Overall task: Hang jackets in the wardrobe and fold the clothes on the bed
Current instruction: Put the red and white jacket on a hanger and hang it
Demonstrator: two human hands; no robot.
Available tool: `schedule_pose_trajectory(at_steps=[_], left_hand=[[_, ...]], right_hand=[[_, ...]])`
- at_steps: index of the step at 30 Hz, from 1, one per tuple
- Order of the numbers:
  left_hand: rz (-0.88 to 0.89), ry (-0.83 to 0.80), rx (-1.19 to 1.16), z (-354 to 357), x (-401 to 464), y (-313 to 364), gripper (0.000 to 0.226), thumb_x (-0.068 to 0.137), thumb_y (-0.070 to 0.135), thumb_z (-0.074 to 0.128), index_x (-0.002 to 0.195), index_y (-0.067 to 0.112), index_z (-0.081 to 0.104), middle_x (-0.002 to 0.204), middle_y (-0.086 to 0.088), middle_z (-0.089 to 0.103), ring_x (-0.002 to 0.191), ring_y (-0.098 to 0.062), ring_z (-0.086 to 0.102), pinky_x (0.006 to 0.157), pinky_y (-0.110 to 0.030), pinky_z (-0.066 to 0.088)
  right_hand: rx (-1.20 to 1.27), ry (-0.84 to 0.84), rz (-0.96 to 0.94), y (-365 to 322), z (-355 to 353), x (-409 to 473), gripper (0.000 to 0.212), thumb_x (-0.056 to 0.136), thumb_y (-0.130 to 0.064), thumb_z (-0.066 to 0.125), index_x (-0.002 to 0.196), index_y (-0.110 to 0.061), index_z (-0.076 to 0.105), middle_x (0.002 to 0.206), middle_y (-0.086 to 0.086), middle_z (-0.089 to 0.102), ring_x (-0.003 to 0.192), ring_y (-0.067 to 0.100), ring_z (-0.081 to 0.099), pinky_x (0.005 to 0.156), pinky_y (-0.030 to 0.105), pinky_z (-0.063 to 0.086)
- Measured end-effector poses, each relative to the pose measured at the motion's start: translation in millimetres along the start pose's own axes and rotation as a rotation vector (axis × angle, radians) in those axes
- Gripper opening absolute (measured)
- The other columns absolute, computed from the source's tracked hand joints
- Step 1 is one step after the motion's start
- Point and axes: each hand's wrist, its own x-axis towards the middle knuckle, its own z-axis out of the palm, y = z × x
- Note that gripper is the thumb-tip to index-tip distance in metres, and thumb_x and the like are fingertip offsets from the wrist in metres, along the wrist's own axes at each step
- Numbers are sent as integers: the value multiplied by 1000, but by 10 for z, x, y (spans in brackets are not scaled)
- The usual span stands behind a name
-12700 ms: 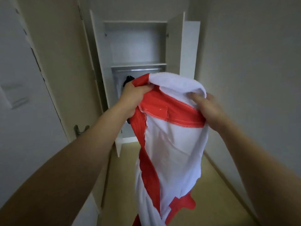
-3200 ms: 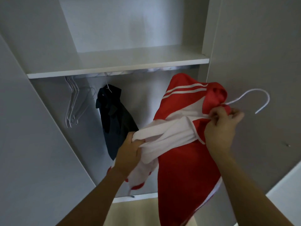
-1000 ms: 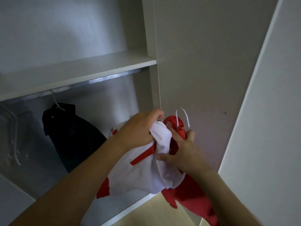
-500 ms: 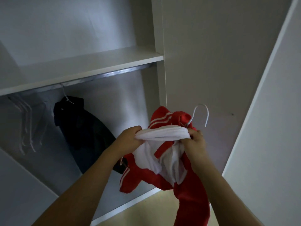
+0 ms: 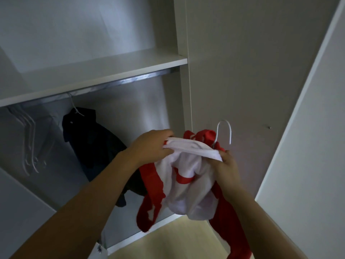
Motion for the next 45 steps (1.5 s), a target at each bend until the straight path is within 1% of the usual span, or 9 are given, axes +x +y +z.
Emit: schedule_pose_trajectory(at_steps=[4, 9, 13, 16, 23, 28, 32, 37, 45], left_hand=[[-119, 57, -216, 163, -103, -203, 13, 93, 27, 60, 88, 16, 66, 85, 2, 67, 82, -16, 65, 74, -35, 54], [86, -153, 83, 83, 2, 96, 12, 95, 21, 55, 88, 18, 64, 84, 3, 62, 78, -12, 57, 70, -25, 45], [95, -21, 13, 0, -11, 93, 7, 93, 24, 59, 88, 20, 61, 80, 8, 61, 74, -7, 57, 65, -22, 44], [-154, 97, -259, 106, -140, -151, 3, 95, 24, 60, 93, 24, 61, 87, 8, 65, 77, -10, 63, 66, -24, 52], [-452, 376, -1580, 397, -278, -152, 16, 101, 14, 49, 93, 6, 62, 91, -11, 70, 87, -23, 68, 76, -34, 56], [-522, 213, -837, 592, -173, 185, 32, 104, 30, 40, 94, 10, 63, 90, -6, 66, 85, -21, 63, 80, -34, 53], [-559, 434, -711, 500, -117, 285, 45, 104, 37, 33, 71, 10, 50, 66, -4, 49, 63, -15, 47, 62, -28, 39], [-666, 5, -595, 262, 43, 401, 101, 84, 84, 15, 71, 0, 70, 69, -10, 70, 72, -18, 64, 71, -29, 42], [-626, -203, -629, 182, 303, 277, 8, 82, 15, 62, 76, 13, 64, 71, -6, 61, 56, -12, 50, 55, -22, 39]], right_hand=[[-350, -79, -109, -50, -66, 1, 17, 87, -24, 63, 102, -30, 67, 109, 1, 46, 87, 4, 54, 81, 23, 48], [-496, -303, -171, -17, -31, -28, 47, 64, -60, 65, 109, -62, 54, 105, -9, 39, 90, 0, 47, 87, 19, 46], [-151, -189, -109, 18, 46, -51, 19, 83, -25, 64, 97, -35, 72, 104, 2, 63, 96, 20, 65, 87, 33, 53], [158, -29, -21, -53, -25, -95, 24, 86, -16, 54, 102, -18, 71, 90, -1, 75, 89, 11, 70, 66, 17, 52], [143, 161, 134, 3, 108, -104, 9, 97, -30, 48, 101, -25, 55, 116, 9, 56, 98, 21, 61, 83, 37, 53], [87, 197, 137, 37, 282, -63, 11, 101, -31, 43, 91, -32, 47, 113, 5, 54, 90, 14, 59, 73, 27, 51], [33, 266, 114, 60, 328, -53, 31, 92, -37, 40, 104, -20, 62, 111, 12, 58, 88, 23, 64, 83, 46, 57], [-47, 307, 47, 80, 367, -168, 17, 99, -20, 38, 95, -27, 53, 102, -1, 41, 80, 12, 54, 71, 23, 45], [-125, 192, 21, 155, 397, -279, 20, 95, -25, 49, 87, -43, 53, 103, -7, 39, 87, 15, 56, 81, 32, 52]])
